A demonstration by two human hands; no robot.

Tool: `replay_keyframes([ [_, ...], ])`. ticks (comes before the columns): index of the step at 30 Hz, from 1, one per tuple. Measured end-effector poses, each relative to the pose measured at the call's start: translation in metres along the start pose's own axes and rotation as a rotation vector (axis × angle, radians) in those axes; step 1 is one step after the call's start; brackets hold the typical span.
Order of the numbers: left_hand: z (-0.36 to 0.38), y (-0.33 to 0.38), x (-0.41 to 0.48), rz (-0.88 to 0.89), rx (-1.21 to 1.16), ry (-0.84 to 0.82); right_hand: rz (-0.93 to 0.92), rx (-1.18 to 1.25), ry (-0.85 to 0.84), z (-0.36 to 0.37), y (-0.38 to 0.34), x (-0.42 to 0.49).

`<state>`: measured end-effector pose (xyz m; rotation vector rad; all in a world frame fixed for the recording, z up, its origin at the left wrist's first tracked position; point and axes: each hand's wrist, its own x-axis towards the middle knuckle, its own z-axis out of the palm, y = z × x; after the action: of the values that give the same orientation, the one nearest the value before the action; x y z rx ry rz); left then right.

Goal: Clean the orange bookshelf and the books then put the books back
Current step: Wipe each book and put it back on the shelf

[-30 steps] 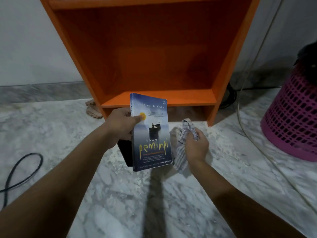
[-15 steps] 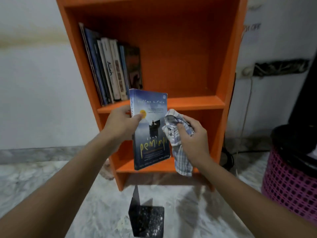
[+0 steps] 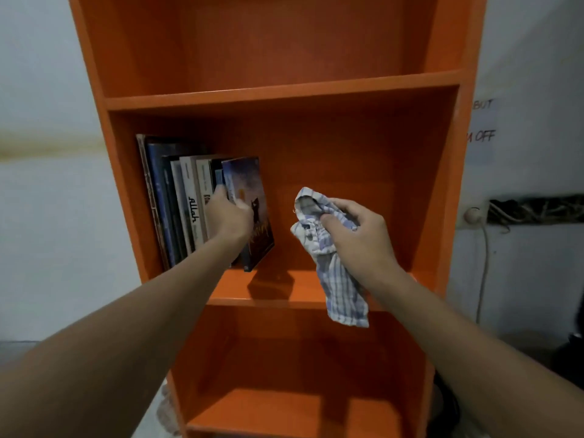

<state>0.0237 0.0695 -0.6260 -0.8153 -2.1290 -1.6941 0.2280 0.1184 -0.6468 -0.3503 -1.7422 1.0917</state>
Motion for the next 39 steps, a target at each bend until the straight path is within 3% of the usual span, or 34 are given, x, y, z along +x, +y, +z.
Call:
replay_keyframes([
  [3,0.027,-0.017,0.013,-0.089,0.032,0.010,0.012,0.036,-0.001,0.003,0.014,0.007],
  [8,0.049,-0.030,0.023,0.072,0.160,0.058,0.075,0.115,-0.009,0.014,0.034,0.018],
  [10,0.053,-0.026,0.026,0.179,0.424,0.009,0.090,0.128,-0.013,0.016,0.038,0.023],
  [14,0.063,-0.028,0.039,0.499,0.994,0.133,0.097,0.150,-0.039,0.017,0.040,0.035],
  [20,0.067,-0.050,0.067,0.563,1.459,-0.107,0.128,0.172,-0.048,0.016,0.037,0.046],
  [25,0.073,-0.044,0.070,0.477,1.496,-0.149,0.149,0.152,-0.041,0.019,0.032,0.052],
  [39,0.009,-0.019,0.063,0.760,1.230,-0.449,0.210,0.056,0.026,0.046,0.026,0.022],
])
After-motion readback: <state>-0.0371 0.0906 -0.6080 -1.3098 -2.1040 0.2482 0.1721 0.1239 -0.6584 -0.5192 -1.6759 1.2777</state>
